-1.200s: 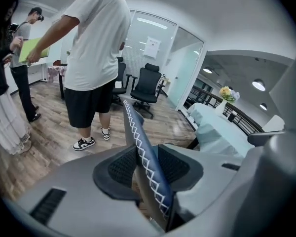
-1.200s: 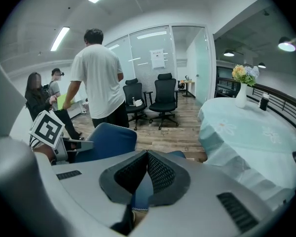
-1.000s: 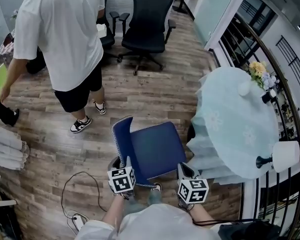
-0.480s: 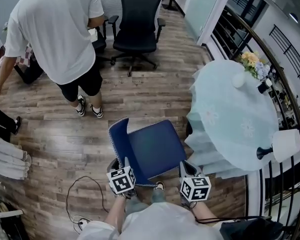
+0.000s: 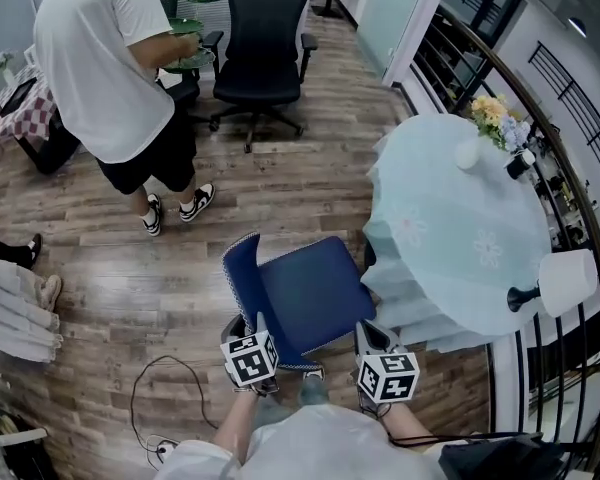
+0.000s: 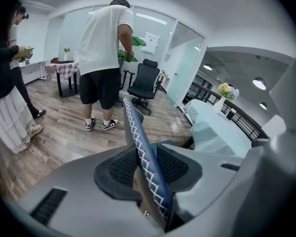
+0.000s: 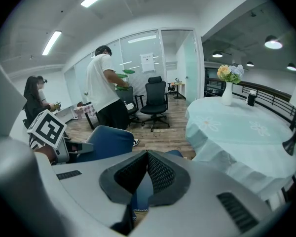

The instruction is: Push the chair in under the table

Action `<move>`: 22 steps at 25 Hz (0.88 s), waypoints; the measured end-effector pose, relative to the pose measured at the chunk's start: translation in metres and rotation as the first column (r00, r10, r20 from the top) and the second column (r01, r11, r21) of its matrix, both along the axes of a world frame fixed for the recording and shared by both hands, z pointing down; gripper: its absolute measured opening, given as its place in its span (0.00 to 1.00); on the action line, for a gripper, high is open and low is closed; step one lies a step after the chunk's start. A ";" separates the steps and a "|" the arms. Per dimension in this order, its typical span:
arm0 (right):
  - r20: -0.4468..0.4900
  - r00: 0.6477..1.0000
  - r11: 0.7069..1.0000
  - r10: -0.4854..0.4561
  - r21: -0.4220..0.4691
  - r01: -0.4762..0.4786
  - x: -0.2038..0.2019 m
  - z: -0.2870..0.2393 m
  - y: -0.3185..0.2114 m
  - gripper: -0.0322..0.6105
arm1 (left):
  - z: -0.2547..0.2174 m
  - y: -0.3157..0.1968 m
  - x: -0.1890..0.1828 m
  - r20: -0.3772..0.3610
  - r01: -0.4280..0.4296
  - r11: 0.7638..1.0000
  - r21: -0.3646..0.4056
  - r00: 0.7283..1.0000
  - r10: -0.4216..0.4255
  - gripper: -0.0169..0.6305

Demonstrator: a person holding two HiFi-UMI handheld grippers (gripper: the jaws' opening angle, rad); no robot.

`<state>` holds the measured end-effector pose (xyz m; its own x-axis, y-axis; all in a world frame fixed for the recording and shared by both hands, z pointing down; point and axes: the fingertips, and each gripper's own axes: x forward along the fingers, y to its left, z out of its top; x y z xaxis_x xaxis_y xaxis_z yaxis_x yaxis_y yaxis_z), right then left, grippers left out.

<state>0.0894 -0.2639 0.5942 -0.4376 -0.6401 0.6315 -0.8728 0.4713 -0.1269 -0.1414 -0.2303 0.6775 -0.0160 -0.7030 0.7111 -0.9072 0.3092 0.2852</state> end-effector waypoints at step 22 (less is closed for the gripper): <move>-0.006 0.994 0.994 0.109 -0.027 -0.109 0.080 0.010 -0.009 0.08 | -0.001 -0.047 0.085 0.009 -0.042 0.999 0.002 0.999 0.042 0.22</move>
<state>0.1696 -0.2726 0.6046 -0.3632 -0.6665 0.6510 -0.9193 0.3700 -0.1340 -0.0565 -0.2771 0.6764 0.0077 -0.7050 0.7092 -0.9219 0.2697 0.2781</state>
